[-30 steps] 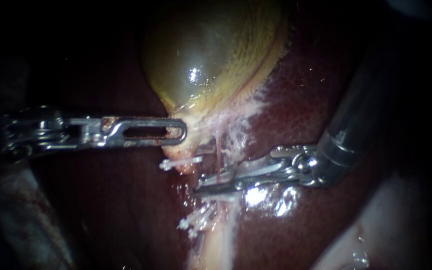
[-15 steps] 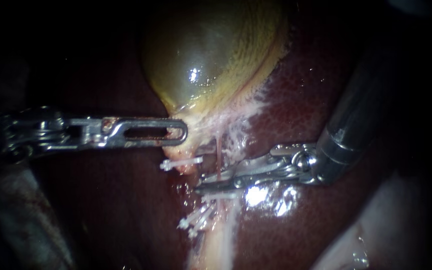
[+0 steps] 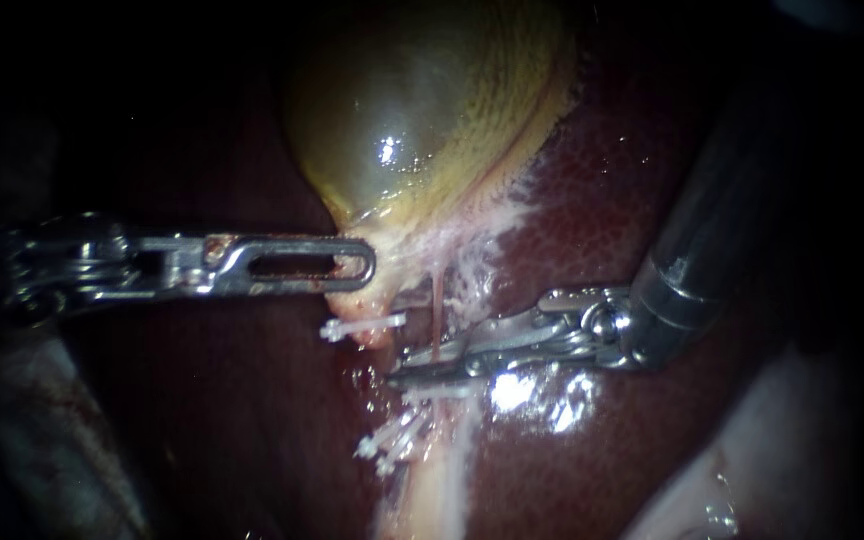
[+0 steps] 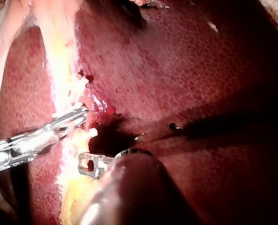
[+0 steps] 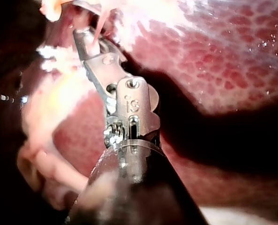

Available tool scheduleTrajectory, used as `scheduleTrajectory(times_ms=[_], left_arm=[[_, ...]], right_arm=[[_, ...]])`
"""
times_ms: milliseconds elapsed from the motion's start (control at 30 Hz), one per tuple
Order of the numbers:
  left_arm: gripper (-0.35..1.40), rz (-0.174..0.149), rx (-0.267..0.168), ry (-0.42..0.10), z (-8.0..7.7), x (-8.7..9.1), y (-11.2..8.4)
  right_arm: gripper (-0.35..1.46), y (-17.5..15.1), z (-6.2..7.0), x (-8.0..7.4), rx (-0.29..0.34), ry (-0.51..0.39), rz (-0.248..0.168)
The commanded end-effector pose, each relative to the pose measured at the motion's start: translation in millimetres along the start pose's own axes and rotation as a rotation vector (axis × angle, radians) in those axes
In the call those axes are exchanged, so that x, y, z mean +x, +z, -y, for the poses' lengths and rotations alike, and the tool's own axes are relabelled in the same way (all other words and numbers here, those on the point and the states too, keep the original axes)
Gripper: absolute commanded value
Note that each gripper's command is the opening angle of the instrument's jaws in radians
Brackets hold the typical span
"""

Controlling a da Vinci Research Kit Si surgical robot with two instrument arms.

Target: Clipping second clip right tube

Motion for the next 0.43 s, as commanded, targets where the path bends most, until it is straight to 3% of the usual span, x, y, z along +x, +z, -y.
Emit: scheduleTrajectory(times_ms=[33,433], left_arm=[[-0.35,0.0,0.0,0.0,0.0,0.0,0.0],[-0.35,-0.001,0.001,0.0,0.0,0.0,0.2]], right_arm=[[-0.35,0.0,0.0,0.0,0.001,0.001,0.0],[-0.35,0.0,0.0,0.0,0.001,0.001,0.0]])
